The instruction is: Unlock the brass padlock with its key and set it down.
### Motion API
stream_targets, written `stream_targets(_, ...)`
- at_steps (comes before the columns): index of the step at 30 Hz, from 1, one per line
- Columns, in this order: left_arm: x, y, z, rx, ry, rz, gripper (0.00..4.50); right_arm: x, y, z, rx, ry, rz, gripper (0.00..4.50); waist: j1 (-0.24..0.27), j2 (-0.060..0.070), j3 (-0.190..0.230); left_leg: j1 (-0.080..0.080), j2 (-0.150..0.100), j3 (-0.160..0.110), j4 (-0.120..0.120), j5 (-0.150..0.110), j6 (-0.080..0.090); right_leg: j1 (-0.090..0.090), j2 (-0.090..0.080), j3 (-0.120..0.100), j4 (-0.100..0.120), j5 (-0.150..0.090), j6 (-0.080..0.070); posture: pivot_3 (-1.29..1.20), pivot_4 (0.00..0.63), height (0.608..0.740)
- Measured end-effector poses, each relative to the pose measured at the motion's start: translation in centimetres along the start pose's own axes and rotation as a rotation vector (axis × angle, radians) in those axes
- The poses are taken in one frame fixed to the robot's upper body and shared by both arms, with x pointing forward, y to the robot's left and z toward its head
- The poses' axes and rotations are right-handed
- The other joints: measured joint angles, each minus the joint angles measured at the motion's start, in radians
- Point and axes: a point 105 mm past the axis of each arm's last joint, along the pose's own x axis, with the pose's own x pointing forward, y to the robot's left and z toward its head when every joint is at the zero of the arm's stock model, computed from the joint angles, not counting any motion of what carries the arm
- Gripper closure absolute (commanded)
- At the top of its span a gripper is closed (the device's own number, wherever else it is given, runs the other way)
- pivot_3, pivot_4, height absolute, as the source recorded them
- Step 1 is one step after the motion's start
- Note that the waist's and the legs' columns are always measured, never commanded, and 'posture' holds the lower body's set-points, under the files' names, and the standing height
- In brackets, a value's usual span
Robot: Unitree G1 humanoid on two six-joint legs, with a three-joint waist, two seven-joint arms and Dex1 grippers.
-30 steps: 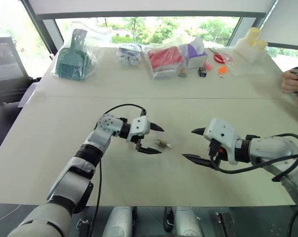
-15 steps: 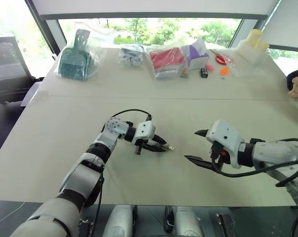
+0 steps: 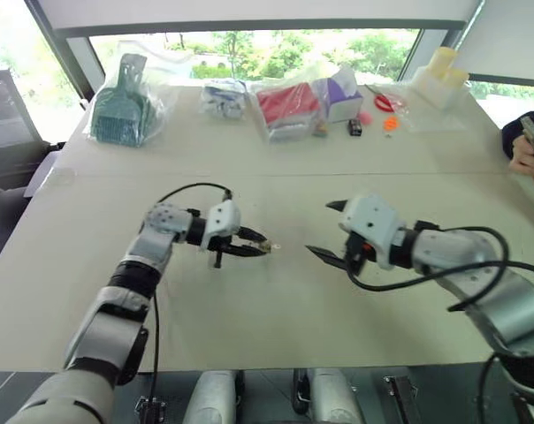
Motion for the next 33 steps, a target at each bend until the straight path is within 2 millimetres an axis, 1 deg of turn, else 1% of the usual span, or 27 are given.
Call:
stream_targets(3,-1.5,0.5,2.0,-0.001,-0.023,0.051,3.74,1.4,-0.1,0.6,-0.112,-0.041,-0.013,0.0,0.0,0.0,0.0,0.0,-0.002,0.0,0.001,0.0,0.0,0.001,-0.002,0.0,0.0,0.0,0.0,0.0,0.15,0.74)
stream_targets(5,-2.0,0.6,2.9,-0.011,-0.037,0.073,3.74,2.1,-0.1,0.7,-0.174,-0.059,-0.022,0.0,-0.002,0.0,0.0,0.0,-0.002,0.001,0.001,0.0,0.0,0.001,-0.002,0.0,-0.001,0.0,0.001,0.0,0.15,0.74)
stream_targets(9,-2.7,0.9,4.1,-0.035,-0.04,0.11,3.74,3.8,-0.2,1.7,-0.291,-0.126,-0.037,0.0,-0.004,0.0,0.0,0.001,-0.002,0.001,0.001,0.0,0.0,0.0,-0.001,0.001,0.002,0.0,0.001,0.0,0.15,0.74)
stream_targets(12,-2.8,1.0,4.4,-0.045,-0.044,0.119,3.74,4.3,-0.4,2.2,-0.348,-0.156,-0.05,0.0,-0.002,0.0,0.0,0.001,-0.002,0.001,0.001,0.0,0.0,0.0,-0.001,0.0,0.003,0.0,0.001,0.0,0.15,0.74)
stream_targets(15,-3.0,1.1,4.4,-0.054,-0.04,0.133,3.74,4.8,-0.3,2.0,-0.394,-0.163,-0.045,0.0,-0.003,0.0,0.0,0.001,-0.002,0.001,0.001,0.0,0.0,0.0,-0.001,0.001,0.003,0.0,0.001,0.0,0.15,0.74)
stream_targets(16,-3.0,1.1,4.4,-0.054,-0.04,0.137,3.74,5.0,-0.2,2.0,-0.4,-0.165,-0.043,0.53,-0.003,0.0,0.0,0.001,-0.002,0.001,0.001,0.0,0.0,0.0,-0.001,0.001,0.003,0.0,0.001,0.0,0.15,0.74)
stream_targets(17,-2.9,1.1,4.4,-0.052,-0.04,0.14,3.74,5.3,-0.1,2.1,-0.408,-0.17,-0.041,0.87,-0.004,0.0,0.0,0.001,-0.002,0.001,0.001,0.0,0.0,0.0,-0.001,0.001,0.004,0.0,0.001,0.0,0.15,0.74)
stream_targets(18,-2.9,1.1,4.4,-0.05,-0.04,0.141,3.74,5.5,-0.1,2.2,-0.419,-0.174,-0.039,1.3,-0.004,0.0,0.0,0.001,-0.002,0.001,0.001,0.0,0.0,0.0,-0.001,0.001,0.004,0.0,0.001,0.0,0.15,0.74)
stream_targets(21,-2.9,1.1,4.5,-0.044,-0.04,0.145,3.74,5.6,0.0,2.7,-0.453,-0.194,-0.044,2.87,-0.004,0.0,0.0,0.002,-0.002,0.001,0.001,0.0,0.0,0.0,-0.001,0.001,0.004,0.0,0.001,0.0,0.15,0.74)
stream_targets(22,-2.9,1.1,4.5,-0.04,-0.041,0.149,3.74,5.6,0.1,2.8,-0.458,-0.198,-0.039,3.53,-0.003,0.0,0.0,0.002,-0.002,0.001,0.001,0.0,0.0,0.0,-0.001,0.001,0.004,0.0,0.001,0.0,0.15,0.74)
stream_targets(23,-3.0,1.2,4.5,-0.038,-0.043,0.156,3.74,5.7,0.2,2.7,-0.458,-0.197,-0.031,3.95,-0.003,0.0,0.0,0.002,-0.002,0.001,0.001,0.0,0.0,0.0,-0.001,0.001,0.004,0.0,0.001,0.0,0.15,0.74)
stream_targets(24,-3.0,1.3,4.6,-0.036,-0.044,0.165,3.74,5.9,0.4,2.6,-0.456,-0.196,-0.021,4.47,-0.003,0.0,0.0,0.002,-0.002,0.001,0.001,0.0,0.0,0.0,-0.001,0.001,0.004,0.0,0.001,0.0,0.15,0.74)
stream_targets(28,-3.1,1.4,4.7,-0.02,-0.045,0.173,3.74,6.0,0.5,2.7,-0.466,-0.197,-0.017,4.47,-0.003,0.0,0.0,0.002,-0.002,0.002,0.001,0.0,0.0,0.0,-0.001,0.001,0.005,0.0,0.001,0.0,0.15,0.74)
stream_targets(33,-3.0,1.5,4.3,0.014,-0.03,0.176,3.74,6.2,0.6,2.4,-0.467,-0.18,0.01,4.47,-0.003,0.0,0.0,0.002,-0.002,0.002,0.001,0.0,0.0,0.0,-0.001,0.001,0.005,0.0,0.001,0.0,0.15,0.74)
